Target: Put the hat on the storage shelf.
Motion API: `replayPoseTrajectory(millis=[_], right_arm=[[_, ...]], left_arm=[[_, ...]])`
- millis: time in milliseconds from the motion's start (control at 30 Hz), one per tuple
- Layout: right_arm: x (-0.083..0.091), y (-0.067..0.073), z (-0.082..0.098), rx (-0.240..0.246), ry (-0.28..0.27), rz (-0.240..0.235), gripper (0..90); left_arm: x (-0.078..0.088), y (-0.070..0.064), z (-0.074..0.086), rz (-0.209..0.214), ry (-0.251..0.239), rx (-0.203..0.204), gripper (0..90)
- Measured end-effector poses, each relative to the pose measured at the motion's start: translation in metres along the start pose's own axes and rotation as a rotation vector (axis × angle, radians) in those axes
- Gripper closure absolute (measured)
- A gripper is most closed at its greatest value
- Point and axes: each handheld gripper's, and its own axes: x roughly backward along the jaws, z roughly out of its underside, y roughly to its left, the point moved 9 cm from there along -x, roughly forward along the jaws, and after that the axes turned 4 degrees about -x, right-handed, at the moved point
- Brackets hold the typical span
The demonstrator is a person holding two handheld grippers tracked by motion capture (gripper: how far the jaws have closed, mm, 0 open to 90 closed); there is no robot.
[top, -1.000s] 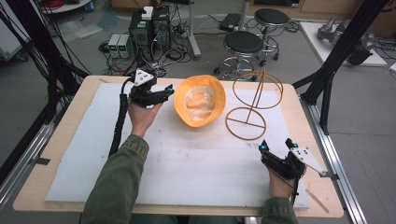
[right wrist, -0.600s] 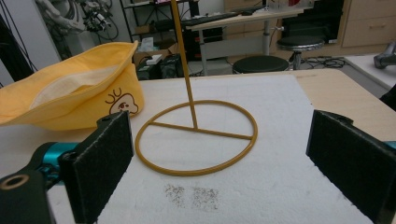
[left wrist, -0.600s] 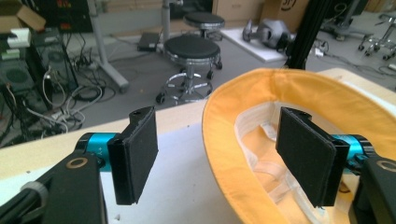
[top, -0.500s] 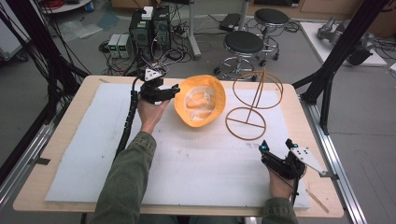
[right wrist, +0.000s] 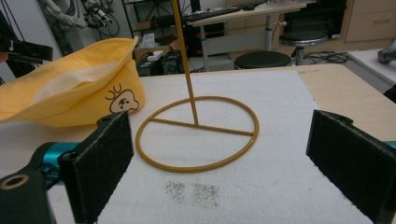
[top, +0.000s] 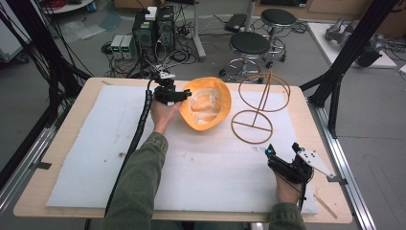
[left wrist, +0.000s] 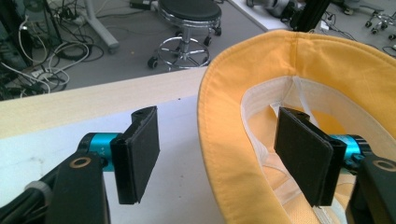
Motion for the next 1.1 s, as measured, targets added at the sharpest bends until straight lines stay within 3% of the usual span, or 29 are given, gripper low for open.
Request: replayPoseTrajectory(millis=[100, 300, 533, 767, 800, 867, 1000, 1100], right_arm=[[0.0, 0.0, -0.001, 0.001, -0.006, 0.0, 6.2], [0.001, -0.001, -0.001, 0.004, -0.002, 0.002, 6.2], [0.002, -0.001, -0.002, 0.002, -0.009, 0.005, 6.2], [0.001, -0.002, -0.002, 0.003, -0.008, 0.004, 6.2], [0.001, -0.002, -0.001, 0.003, -0.006, 0.006, 6.2], [0.0, -0.002, -0.001, 0.002, -0.006, 0.011, 6.2], [0.001, -0.002, -0.001, 0.003, -0.005, 0.012, 6.2], [0.001, -0.002, -0.002, 0.003, -0.008, 0.009, 6.2]], left_arm=[[-0.005, 0.0, 0.008, 0.008, 0.032, 0.042, 29.8], [-0.008, -0.006, 0.009, 0.031, 0.031, 0.056, 32.6], [-0.01, -0.01, 0.015, 0.062, 0.071, 0.092, 37.6], [-0.007, -0.011, 0.013, 0.086, 0.069, 0.092, 60.5], [-0.007, -0.01, 0.014, 0.118, 0.073, 0.133, 64.2], [-0.006, -0.01, 0.014, 0.123, 0.072, 0.144, 71.5], [-0.002, -0.011, 0.011, 0.113, 0.041, 0.129, 84.8], [-0.002, -0.011, 0.012, 0.096, 0.035, 0.119, 85.9]])
